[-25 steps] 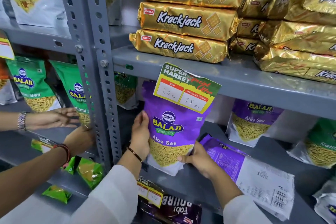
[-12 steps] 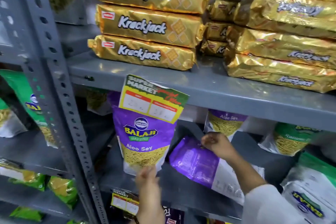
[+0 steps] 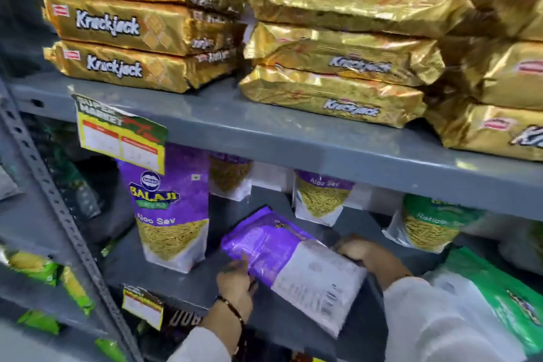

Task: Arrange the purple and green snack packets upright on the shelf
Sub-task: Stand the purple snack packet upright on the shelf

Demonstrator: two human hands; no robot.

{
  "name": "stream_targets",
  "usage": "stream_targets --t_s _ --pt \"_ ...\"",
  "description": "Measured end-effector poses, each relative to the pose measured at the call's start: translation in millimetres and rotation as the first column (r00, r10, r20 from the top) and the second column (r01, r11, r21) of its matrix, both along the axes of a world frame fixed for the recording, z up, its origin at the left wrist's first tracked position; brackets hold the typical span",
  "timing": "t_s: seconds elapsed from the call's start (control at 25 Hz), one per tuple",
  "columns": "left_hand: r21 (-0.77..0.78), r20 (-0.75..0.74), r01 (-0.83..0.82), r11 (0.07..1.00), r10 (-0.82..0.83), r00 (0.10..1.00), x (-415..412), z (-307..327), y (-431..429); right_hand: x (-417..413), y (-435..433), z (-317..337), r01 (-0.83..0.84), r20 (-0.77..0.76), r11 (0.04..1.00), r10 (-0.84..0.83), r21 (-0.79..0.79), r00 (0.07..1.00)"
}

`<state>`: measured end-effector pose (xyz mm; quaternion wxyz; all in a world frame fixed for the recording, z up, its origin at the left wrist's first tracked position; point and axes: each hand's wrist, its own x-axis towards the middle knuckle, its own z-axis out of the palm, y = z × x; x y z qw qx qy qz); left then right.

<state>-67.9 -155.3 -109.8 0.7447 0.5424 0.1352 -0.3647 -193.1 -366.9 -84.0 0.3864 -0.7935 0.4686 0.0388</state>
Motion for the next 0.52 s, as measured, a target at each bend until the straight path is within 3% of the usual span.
stream_targets --t_s 0.16,0.24,0.36,0.44,0.52 --pt "-0.098 0.09 -0.068 0.993 0.077 0.993 -3 1 -5 -13 3 -1 -0.017 0.066 0.998 0.013 0.061 0.998" --pt "-0.171 0.253 -0.062 0.983 0.104 0.962 -8 16 -3 -32 15 2 0.088 0.265 0.993 -0.108 0.084 0.958" --pt "-0.288 0.534 0.089 0.954 0.083 0.842 -11 53 -4 -58 36 -3 0.206 0.589 0.955 -0.294 0.213 0.753" --pt "-0.269 0.637 0.197 0.943 0.021 0.771 -7 74 -10 -65 53 -16 0.214 0.68 0.936 -0.35 0.279 0.644" --pt "-0.233 0.656 0.215 0.948 -0.01 0.755 -4 86 -19 -64 67 -30 0.238 0.705 0.915 -0.403 0.326 0.584"
